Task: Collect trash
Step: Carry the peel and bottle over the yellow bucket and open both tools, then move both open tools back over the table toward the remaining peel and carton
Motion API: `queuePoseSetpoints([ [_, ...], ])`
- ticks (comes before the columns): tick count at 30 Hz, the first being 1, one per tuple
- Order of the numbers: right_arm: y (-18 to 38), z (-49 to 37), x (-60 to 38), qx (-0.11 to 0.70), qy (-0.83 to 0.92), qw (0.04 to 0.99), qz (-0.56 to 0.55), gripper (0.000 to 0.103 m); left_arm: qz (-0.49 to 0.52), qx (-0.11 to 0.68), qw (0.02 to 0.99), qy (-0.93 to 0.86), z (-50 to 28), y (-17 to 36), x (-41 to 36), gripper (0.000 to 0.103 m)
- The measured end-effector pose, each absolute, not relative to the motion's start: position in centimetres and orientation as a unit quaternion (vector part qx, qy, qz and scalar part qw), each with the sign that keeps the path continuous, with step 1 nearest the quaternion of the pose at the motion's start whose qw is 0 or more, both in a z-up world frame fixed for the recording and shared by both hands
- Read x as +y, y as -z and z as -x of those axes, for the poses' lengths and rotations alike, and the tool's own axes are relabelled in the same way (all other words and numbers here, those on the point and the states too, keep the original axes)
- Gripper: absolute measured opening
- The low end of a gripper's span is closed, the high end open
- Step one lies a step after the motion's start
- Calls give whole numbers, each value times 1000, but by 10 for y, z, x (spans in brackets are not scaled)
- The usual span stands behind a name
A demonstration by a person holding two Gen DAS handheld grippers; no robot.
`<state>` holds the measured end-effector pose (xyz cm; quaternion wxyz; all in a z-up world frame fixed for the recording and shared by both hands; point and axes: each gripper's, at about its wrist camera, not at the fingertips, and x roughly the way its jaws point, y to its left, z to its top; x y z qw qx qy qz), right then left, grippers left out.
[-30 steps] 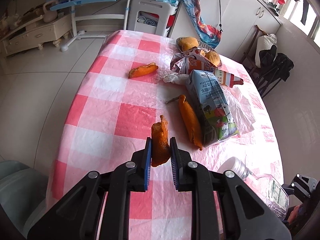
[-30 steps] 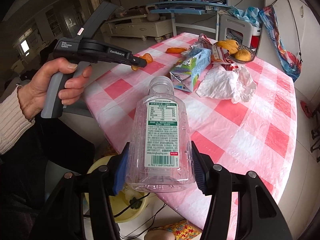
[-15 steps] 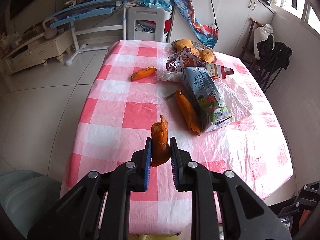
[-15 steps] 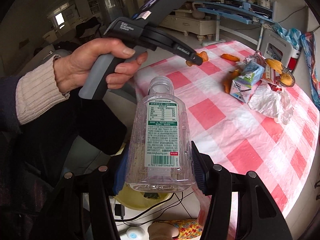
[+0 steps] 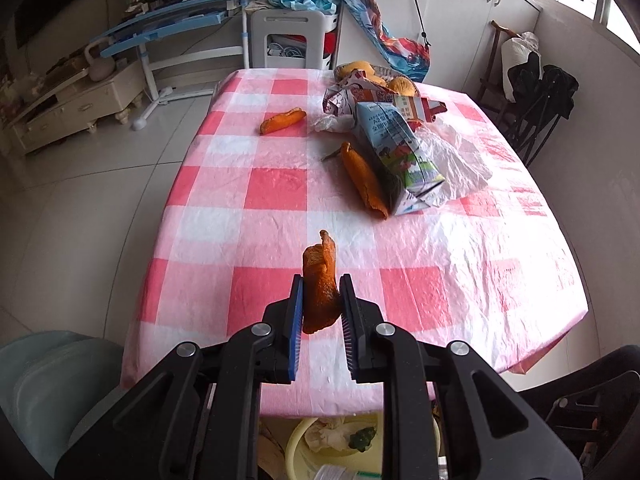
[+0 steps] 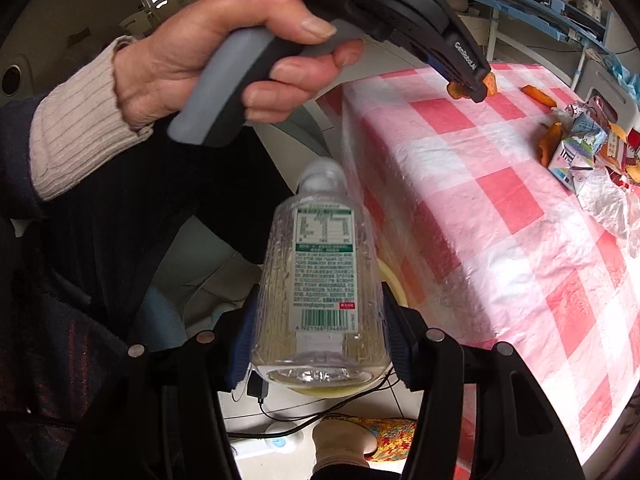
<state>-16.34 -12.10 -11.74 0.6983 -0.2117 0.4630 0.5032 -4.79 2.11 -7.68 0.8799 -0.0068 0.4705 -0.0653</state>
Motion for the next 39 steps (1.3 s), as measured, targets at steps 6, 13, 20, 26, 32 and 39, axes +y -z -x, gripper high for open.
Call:
queuePoseSetpoints([
  [6,128,156,-131,461,-497,718,159,56,-5,497,865,70,81,92,14,17],
  [13,107,144,-155,421,-445,781,121,62,-20,520,851,74,121,101,8,17],
  [20,90,149,-172,382,-411,822,100,67,-38,555,826,85,161,113,-2,17],
  [26,93,154,-165,385,-393,821,152,71,-76,591,796,107,188,124,-20,33],
  [32,99,162,-162,385,-383,822,173,71,-66,551,829,66,188,106,-9,52],
  [39,100,162,-158,374,-375,831,173,71,-71,482,873,22,170,74,0,65],
])
